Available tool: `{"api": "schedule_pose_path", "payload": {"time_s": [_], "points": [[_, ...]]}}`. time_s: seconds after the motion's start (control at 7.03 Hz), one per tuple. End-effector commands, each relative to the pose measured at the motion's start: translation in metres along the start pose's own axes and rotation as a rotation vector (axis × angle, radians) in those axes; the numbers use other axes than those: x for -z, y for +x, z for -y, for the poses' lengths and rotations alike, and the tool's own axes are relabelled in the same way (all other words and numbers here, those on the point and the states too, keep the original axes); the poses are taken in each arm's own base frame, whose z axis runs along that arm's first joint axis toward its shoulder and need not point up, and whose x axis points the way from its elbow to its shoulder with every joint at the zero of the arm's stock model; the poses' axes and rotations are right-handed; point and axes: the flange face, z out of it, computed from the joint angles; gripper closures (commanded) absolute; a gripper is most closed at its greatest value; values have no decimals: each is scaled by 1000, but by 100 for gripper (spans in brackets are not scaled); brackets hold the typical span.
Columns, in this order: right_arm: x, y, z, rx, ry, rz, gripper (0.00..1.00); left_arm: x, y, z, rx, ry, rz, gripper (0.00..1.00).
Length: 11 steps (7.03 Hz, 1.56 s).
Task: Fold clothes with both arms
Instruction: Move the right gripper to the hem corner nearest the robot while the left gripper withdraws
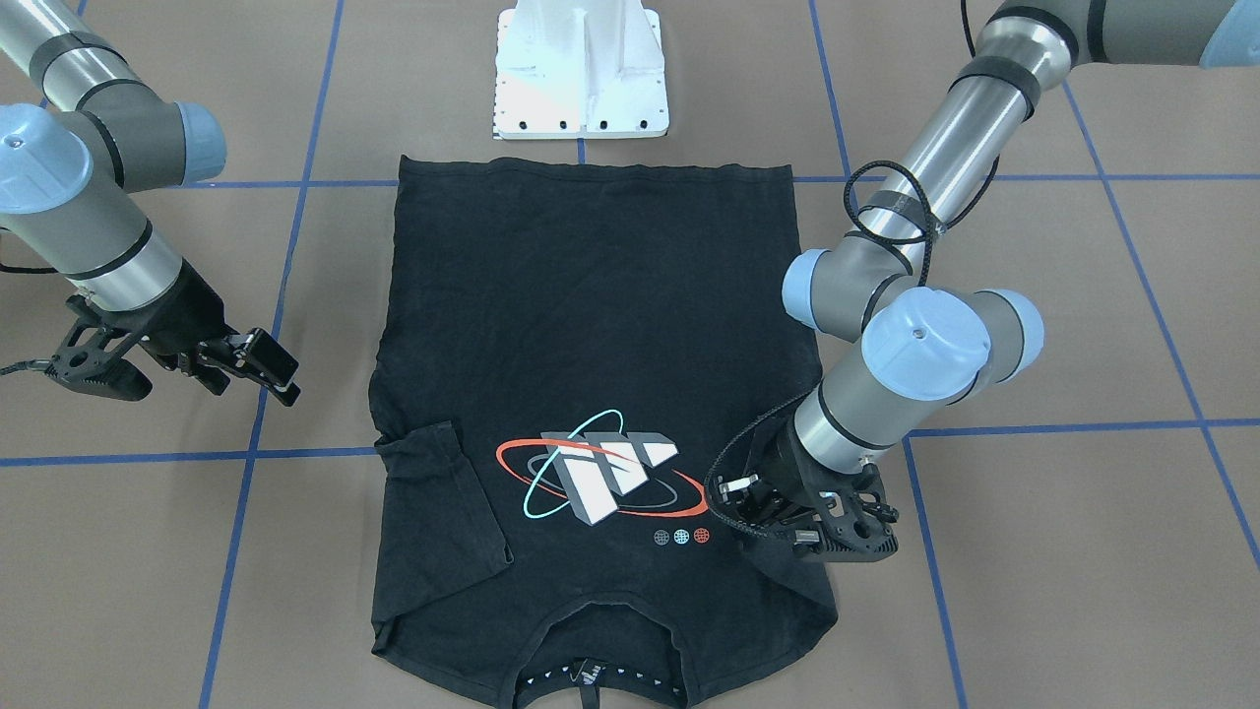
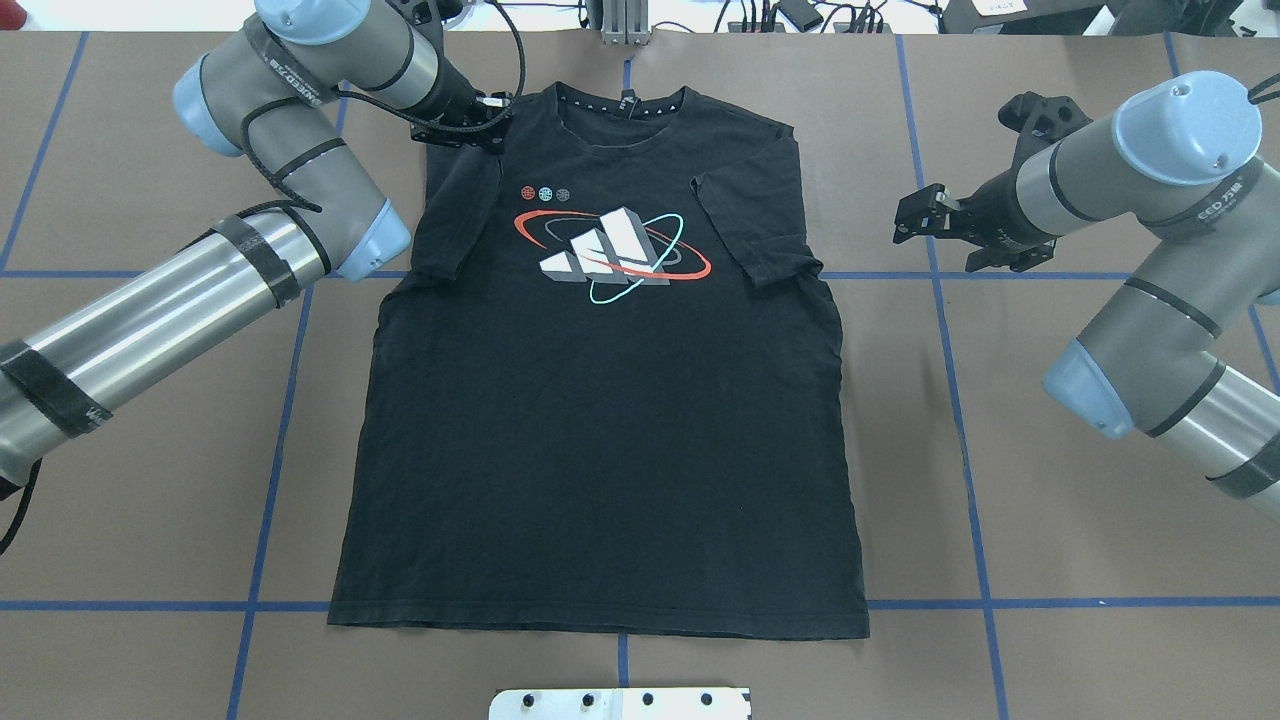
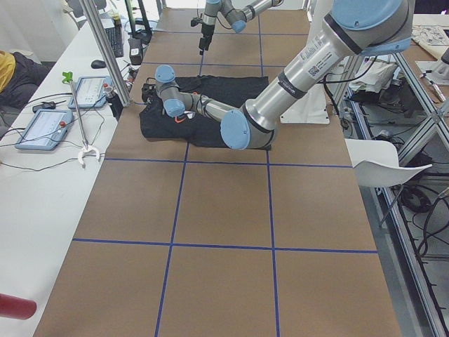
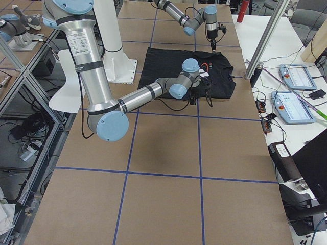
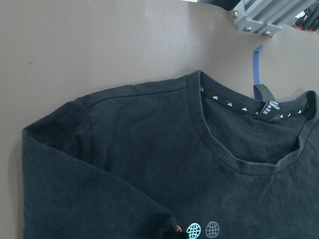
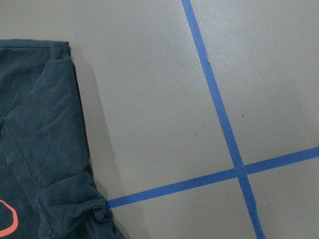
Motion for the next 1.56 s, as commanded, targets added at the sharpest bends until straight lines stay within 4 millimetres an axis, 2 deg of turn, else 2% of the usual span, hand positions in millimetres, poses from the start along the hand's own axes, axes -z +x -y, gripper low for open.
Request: {"api": "schedule_pose_path", "payload": {"time_s": [0.0,0.14,0.28,0.43,0.57,0.71,0.85,1.0,1.14,1.28,1.42], "points": [[5,-4,0,-14,21,7,0,6,12,1,4,7,-20,0],[15,-1,-6,-73,34,11,0,31,33,-4,-20,16,-65,0],[21,-7,-37,-189,4,31,0,53,20,-24,-4,18,-90,0],[24,5,-89,-284,-47,21,0,86,6,-54,30,-5,-116,0],[26,19,-141,-345,-65,-5,1,121,-18,-88,25,-10,-125,0],[17,15,-196,-431,-42,-19,2,151,-40,-122,11,-10,-145,0],[9,9,-250,-446,-20,-18,5,160,-50,-133,16,-10,-147,0],[6,17,-294,-439,4,-26,5,160,-49,-138,64,-10,-150,0],[8,18,-335,-415,24,-64,8,159,-67,-155,69,-26,-139,0],[22,11,-369,-397,36,-103,8,164,-73,-168,64,-34,-145,0],[14,17,-408,-351,73,-133,10,163,-72,-176,75,-48,-147,0]]}}
